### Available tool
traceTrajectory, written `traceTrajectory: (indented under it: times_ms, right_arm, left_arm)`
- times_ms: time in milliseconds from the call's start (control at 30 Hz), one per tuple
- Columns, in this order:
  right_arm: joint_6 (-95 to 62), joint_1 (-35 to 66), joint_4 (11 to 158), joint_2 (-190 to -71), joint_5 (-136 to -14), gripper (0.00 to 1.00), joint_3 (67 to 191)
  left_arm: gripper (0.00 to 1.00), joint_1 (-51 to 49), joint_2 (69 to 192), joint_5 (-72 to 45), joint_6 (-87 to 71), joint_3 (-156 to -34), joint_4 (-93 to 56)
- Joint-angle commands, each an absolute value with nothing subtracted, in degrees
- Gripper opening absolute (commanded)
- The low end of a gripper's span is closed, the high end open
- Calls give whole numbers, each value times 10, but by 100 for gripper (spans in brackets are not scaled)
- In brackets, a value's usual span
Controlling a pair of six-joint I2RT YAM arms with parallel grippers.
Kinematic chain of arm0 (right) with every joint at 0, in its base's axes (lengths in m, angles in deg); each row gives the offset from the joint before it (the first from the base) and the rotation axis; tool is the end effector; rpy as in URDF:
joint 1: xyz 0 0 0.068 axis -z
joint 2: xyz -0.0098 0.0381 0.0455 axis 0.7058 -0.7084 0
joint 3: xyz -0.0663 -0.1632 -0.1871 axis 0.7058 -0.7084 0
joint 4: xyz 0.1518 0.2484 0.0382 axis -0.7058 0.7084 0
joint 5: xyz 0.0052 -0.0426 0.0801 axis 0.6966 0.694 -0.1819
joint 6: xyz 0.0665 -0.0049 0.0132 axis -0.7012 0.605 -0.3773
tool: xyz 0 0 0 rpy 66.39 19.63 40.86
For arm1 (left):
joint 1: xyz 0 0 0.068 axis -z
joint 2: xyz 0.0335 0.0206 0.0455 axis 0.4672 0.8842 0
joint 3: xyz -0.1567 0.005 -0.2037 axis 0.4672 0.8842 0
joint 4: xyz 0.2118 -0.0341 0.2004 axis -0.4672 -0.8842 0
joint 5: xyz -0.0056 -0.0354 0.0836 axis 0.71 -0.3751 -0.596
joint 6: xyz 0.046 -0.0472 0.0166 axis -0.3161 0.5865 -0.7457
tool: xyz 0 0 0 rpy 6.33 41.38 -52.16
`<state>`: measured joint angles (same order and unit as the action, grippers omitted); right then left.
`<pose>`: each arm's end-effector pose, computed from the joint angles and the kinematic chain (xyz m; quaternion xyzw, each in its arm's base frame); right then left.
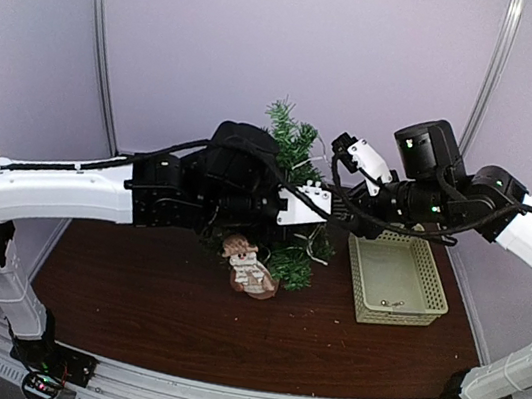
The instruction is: Decorate the small christmas tree
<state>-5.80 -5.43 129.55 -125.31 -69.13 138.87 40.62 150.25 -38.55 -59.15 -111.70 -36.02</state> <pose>0.2096 0.2553 0.3810 -0.4145 0.7908 0.1887 0.4090 0.1771 -0.4062 0.3448 0.6127 0.5453 -0.0223 0.5716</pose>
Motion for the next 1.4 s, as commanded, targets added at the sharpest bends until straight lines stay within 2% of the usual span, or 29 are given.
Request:
traceTrajectory:
  times_ms: [0, 600, 867, 1133, 1367]
  right_arm:
    - [-57, -52, 1289, -1247, -699, 42, 1393]
    - [-57, -52, 1286, -1248, -704, 42, 1393]
    - [-57, -52, 1286, -1249, -707, 42, 1393]
    - [-57, -52, 1287, -1249, -701, 42, 1393]
    - [-58, -51, 1291, -1250, -686, 42, 1392]
  left_arm:
    - [17, 397, 1512, -397, -581, -1141, -345]
    - [10, 395, 1515, -390, -577, -1143, -350]
    - [12, 394, 1520, -390, -577, -1150, -352]
    - [0, 392, 1514, -395, -571, -1143, -348]
    - [0, 387, 1497, -409, -562, -1118, -340]
